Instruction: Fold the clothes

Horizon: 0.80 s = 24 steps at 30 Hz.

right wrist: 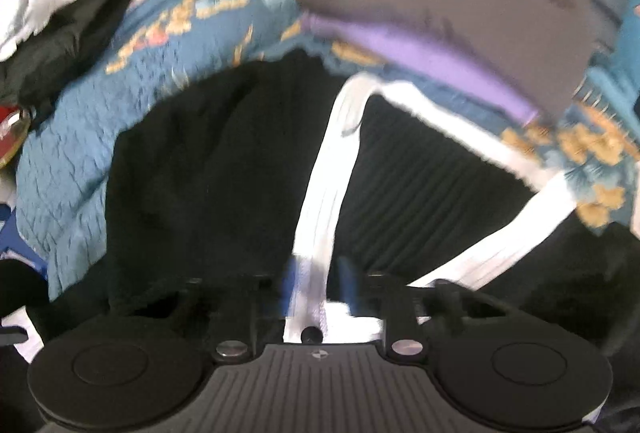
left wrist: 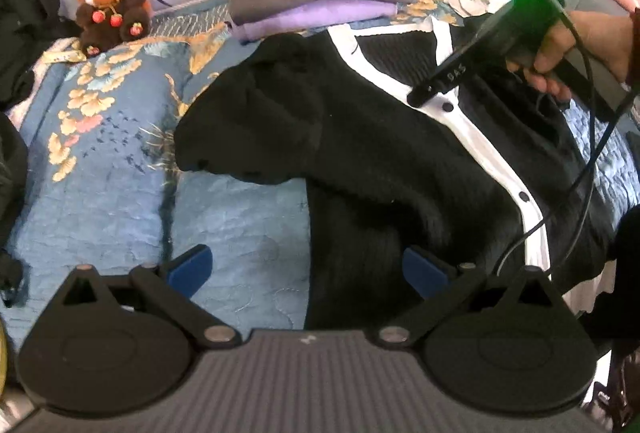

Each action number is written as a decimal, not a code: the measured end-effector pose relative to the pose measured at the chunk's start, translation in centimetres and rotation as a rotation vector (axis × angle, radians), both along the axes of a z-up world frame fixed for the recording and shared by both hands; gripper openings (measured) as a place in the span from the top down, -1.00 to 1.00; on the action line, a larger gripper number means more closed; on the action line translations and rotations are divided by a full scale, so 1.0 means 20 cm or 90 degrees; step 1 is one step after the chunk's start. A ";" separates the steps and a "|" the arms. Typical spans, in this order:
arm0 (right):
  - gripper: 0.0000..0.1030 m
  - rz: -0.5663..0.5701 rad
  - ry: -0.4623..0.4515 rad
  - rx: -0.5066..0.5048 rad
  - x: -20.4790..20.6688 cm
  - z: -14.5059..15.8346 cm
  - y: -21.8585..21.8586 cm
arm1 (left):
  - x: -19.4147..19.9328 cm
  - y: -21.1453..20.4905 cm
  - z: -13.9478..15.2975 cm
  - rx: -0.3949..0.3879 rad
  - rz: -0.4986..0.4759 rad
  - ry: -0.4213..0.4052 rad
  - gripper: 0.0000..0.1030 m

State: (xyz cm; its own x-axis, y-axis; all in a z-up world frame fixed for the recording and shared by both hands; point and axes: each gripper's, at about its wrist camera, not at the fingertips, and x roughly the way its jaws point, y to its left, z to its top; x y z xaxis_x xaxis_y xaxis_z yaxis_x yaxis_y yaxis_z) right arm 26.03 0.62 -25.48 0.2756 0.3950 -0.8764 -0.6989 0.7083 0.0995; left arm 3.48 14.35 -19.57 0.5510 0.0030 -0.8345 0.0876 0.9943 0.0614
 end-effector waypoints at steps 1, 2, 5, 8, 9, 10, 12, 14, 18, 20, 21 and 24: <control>0.96 -0.002 -0.001 0.002 -0.01 0.00 0.00 | 0.01 0.01 -0.01 -0.006 0.000 0.001 -0.99; 0.96 -0.004 -0.004 0.008 -0.02 0.00 0.00 | 0.01 0.01 -0.02 -0.008 -0.001 0.002 -0.99; 0.97 -0.016 -0.016 0.018 -0.04 0.02 -0.02 | 0.02 0.01 -0.03 -0.009 -0.007 0.005 -0.99; 0.97 -0.022 -0.055 0.024 -0.03 0.11 -0.02 | 0.02 0.00 -0.04 -0.010 -0.012 0.004 -0.99; 0.97 -0.024 -0.071 0.026 -0.03 0.15 -0.02 | 0.02 0.00 -0.04 -0.009 -0.013 0.003 -0.99; 0.98 -0.025 -0.086 0.028 -0.02 0.19 -0.02 | 0.02 0.00 -0.04 -0.008 -0.013 0.002 -0.99; 0.98 -0.031 -0.110 0.021 0.01 0.25 -0.02 | 0.02 0.00 -0.04 -0.006 -0.009 0.001 -0.99; 0.98 -0.039 -0.131 0.011 0.05 0.30 -0.02 | 0.03 0.01 -0.04 -0.007 -0.005 0.002 -0.99; 0.98 -0.067 -0.114 -0.020 0.17 0.22 0.00 | 0.03 0.01 -0.04 0.001 -0.001 0.006 -0.99; 0.98 -0.088 -0.086 -0.023 0.23 0.15 0.00 | 0.03 0.01 -0.04 0.005 0.001 0.009 -0.99; 0.97 -0.100 -0.063 -0.022 0.25 0.10 0.01 | 0.03 0.01 -0.04 0.006 0.001 0.010 -0.99; 0.91 -0.123 -0.015 -0.014 0.29 0.01 0.00 | 0.03 0.03 -0.04 0.011 0.006 0.011 -0.99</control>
State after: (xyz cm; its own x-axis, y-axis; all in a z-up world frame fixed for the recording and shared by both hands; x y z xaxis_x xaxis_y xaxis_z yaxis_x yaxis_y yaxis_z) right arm 31.73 0.64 -25.18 0.3648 0.3137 -0.8766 -0.5517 0.8312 0.0679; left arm 4.15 14.92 -20.36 0.5363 0.0230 -0.8437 0.0792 0.9939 0.0774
